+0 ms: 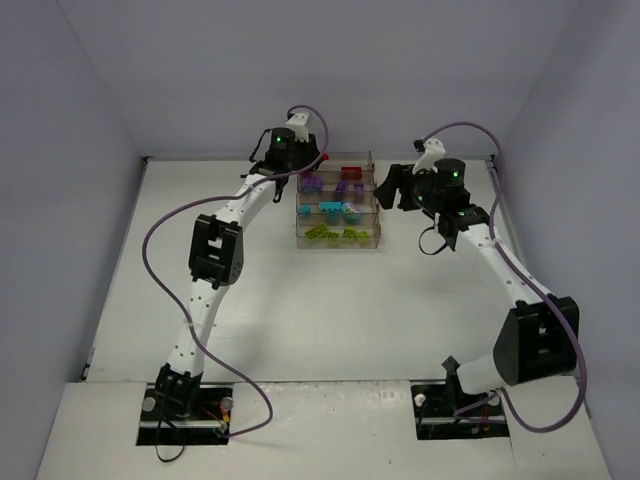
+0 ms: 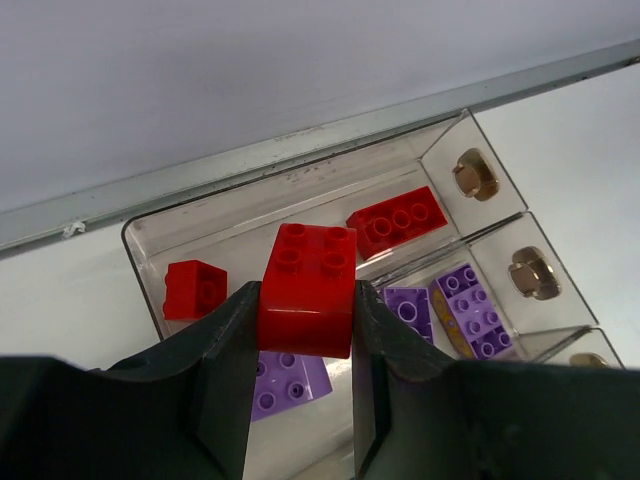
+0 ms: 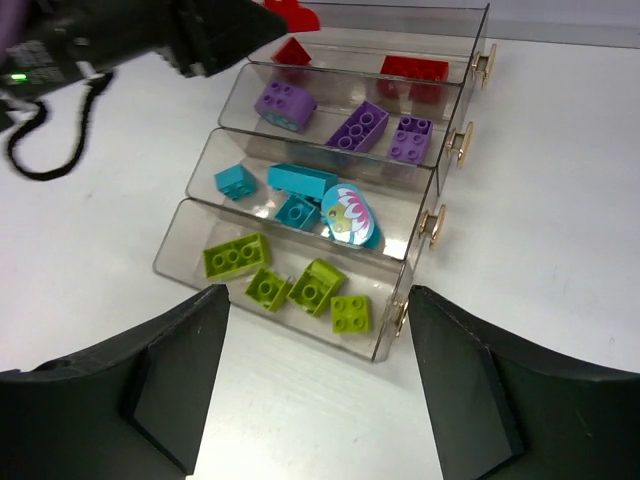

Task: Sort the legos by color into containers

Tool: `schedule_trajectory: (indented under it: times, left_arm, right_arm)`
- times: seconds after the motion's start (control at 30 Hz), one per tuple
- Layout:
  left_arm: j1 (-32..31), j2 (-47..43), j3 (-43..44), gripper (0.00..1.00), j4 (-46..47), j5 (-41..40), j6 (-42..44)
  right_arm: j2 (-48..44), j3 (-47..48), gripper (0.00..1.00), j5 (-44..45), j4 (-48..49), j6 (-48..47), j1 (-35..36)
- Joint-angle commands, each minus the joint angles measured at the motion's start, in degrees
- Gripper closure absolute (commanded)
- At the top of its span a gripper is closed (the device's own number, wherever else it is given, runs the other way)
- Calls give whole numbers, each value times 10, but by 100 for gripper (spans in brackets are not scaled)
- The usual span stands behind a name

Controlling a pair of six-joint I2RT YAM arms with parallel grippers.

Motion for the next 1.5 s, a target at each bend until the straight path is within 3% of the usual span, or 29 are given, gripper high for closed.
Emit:
schedule_trajectory:
  times: [0.0, 0.27, 0.37, 0.4, 0.5, 0.53, 0.67, 0.77, 0.87, 0.97, 1.1, 1.3, 1.47]
  left_arm:
    - [2, -8, 66, 85, 35, 2, -9]
    - [2, 30, 100, 67, 23, -16, -12]
    - [4, 34, 108, 56, 27, -19, -12]
    - [3, 33, 110, 48, 27, -21, -12]
    - [3, 28, 112, 40, 32, -17, -13]
    - [3, 23, 110, 35, 34, -18, -13]
    - [3, -32, 48, 28, 61, -19, -24]
    - [3, -129, -51, 25, 84, -51, -25]
    - [11, -271, -139, 23, 34, -85, -11]
    - [25, -361, -219, 23, 2, -108, -21]
    - [56, -544, -401, 23, -52, -132, -36]
    - [67, -752, -582, 22, -124, -258, 8]
    - [67, -897, -706, 19, -157, -249, -25]
  right_arm:
    - [-82, -28, 30, -13, 25, 10, 5]
    - [-129, -78, 27, 4, 1, -7, 5]
    - [-138, -87, 26, 5, -1, -6, 5]
    - [-142, -91, 25, 5, -1, -6, 5]
    - [-149, -96, 23, 7, -6, -5, 5]
    - [-151, -97, 23, 8, -7, -6, 5]
    - [-168, -94, 20, 28, -25, -23, 4]
    - [-188, -81, 11, 75, -42, -45, 2]
    - [-205, -68, 0, 129, -56, -56, -3]
    - [-225, -59, 0, 184, -72, -45, -5]
    - [-242, -42, 0, 274, -117, -38, -13]
    - [-285, -66, 0, 289, -137, -104, -16]
    - [-334, -100, 0, 340, -138, -44, -15]
